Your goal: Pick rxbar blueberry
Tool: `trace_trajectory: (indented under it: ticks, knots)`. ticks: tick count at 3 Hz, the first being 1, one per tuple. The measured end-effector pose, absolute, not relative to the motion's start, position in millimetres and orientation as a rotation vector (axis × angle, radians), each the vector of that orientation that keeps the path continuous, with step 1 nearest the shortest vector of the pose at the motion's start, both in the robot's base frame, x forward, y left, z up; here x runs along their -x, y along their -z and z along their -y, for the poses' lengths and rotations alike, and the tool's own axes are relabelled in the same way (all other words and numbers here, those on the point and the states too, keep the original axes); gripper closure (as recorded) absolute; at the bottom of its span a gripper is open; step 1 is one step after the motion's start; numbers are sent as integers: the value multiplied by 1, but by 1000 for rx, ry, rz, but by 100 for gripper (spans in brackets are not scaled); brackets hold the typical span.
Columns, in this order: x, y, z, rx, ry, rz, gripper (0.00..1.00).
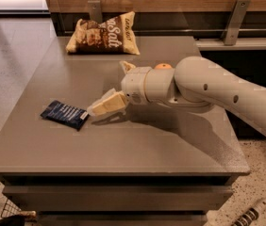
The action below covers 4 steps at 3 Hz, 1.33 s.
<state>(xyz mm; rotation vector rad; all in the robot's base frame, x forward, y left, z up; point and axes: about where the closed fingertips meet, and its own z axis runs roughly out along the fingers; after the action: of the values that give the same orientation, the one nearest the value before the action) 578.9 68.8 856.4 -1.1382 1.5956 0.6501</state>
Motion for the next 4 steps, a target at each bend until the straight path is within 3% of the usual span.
trace_trajectory:
  ticks: [1,4]
  knots:
    - [-574,-846,-107,1136,-701,-1533,0]
    - [-520,-832,-160,1178,-801,-1524,0]
